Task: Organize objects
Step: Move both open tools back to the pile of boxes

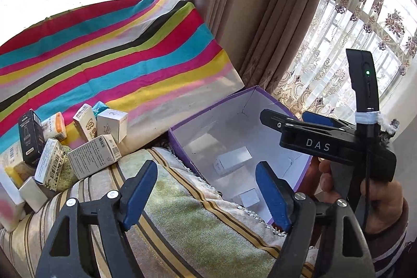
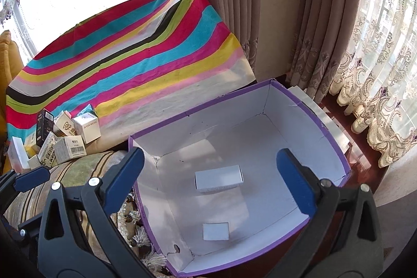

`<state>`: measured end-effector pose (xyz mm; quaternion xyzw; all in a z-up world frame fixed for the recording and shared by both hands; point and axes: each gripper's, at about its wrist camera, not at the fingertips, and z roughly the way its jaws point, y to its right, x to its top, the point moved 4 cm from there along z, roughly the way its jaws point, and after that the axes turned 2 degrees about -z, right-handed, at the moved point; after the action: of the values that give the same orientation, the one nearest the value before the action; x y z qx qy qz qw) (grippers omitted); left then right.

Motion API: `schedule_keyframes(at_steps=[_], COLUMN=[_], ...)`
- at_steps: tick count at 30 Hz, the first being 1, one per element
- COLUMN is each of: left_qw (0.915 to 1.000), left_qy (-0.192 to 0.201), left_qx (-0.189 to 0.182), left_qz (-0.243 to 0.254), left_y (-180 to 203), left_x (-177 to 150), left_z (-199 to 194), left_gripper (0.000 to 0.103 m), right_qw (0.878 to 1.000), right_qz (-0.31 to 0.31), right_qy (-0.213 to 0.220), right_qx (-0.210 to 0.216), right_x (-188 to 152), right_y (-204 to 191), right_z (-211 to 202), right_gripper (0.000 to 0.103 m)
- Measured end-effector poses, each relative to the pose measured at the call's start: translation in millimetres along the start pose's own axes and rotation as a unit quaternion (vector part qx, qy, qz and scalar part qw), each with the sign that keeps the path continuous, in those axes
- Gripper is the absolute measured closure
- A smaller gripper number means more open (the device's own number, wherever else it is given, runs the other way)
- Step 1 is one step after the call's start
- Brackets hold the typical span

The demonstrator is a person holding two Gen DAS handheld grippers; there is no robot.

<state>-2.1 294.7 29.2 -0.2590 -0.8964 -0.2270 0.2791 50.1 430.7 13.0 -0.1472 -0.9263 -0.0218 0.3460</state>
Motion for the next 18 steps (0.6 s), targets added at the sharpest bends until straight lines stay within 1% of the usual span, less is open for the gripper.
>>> schedule_keyframes(at_steps=[3, 6, 8, 12, 16, 18], left_qw=[0.9996, 0.9985, 0.9975, 0.9949, 0.9913, 0.9892], left_qy=[0.011, 0.032, 0.042, 0.057, 0.046, 0.048], left_qx=[0.011, 0.024, 0.031, 0.044, 0.035, 0.034], left_qz=[-0.024, -0.039, -0.048, -0.07, -0.118, -0.134], left_y=[-17.7, -34.8, -45.4, -67.3, -93.3, -105.0], left_x=[-1.8, -5.4, -7.5, -13.5, -25.7, -32.9], left_z=[-8.7, -20.3, -29.5, -45.0, -53.4, -58.6], left_gripper=[0.024, 0.024, 0.024, 0.024, 0.024, 0.024], right_qw=[1.0, 0.998, 0.996, 0.994, 0.993, 0.991], right_qz=[0.0, -0.009, -0.016, -0.039, -0.067, -0.082], right_qy=[0.004, -0.002, 0.001, 0.01, 0.002, 0.0], right_qx=[0.03, 0.07, 0.085, 0.097, 0.097, 0.101], right_x=[-1.2, -2.9, -5.1, -6.0, -6.8, -7.5], right_y=[-12.8, -29.6, -41.5, -61.8, -76.4, -84.2], right_z=[-4.0, -5.6, -8.5, -12.3, -11.6, -12.3], right_gripper=[0.001, 0.001, 0.001, 0.001, 0.001, 0.001])
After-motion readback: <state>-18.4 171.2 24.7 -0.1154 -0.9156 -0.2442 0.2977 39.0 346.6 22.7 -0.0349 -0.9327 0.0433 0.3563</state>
